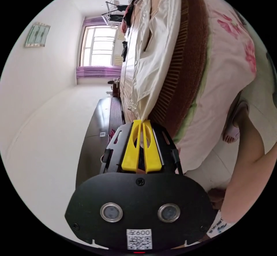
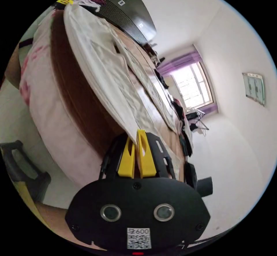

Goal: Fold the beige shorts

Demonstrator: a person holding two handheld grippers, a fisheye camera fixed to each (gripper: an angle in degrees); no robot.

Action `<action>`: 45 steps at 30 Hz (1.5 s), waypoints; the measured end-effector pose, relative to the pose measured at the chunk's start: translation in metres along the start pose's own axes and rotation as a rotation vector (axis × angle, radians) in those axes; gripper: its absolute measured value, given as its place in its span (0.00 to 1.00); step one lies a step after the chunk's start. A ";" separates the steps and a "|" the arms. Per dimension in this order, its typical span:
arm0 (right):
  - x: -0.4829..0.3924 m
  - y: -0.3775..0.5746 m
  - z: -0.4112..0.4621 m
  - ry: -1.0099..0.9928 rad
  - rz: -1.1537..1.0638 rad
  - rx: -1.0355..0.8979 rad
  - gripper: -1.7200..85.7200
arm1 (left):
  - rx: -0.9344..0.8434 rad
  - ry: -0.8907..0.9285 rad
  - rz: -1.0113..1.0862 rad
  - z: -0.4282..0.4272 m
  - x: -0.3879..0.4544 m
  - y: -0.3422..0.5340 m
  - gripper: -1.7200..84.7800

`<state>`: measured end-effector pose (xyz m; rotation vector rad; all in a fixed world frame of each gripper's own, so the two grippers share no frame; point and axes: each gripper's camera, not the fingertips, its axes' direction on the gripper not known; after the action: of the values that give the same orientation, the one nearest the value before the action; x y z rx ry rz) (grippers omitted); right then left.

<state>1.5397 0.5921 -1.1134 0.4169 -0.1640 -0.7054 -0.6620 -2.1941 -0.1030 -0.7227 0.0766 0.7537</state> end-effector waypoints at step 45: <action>0.306 -0.138 -0.049 -0.197 0.238 0.053 0.01 | 0.098 0.443 -0.334 -0.199 -0.304 -0.165 0.03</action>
<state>1.7018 0.3122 -1.2139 0.3707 -0.4129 -0.5071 -0.7425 -2.5832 -0.0648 -0.7744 0.3825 0.2607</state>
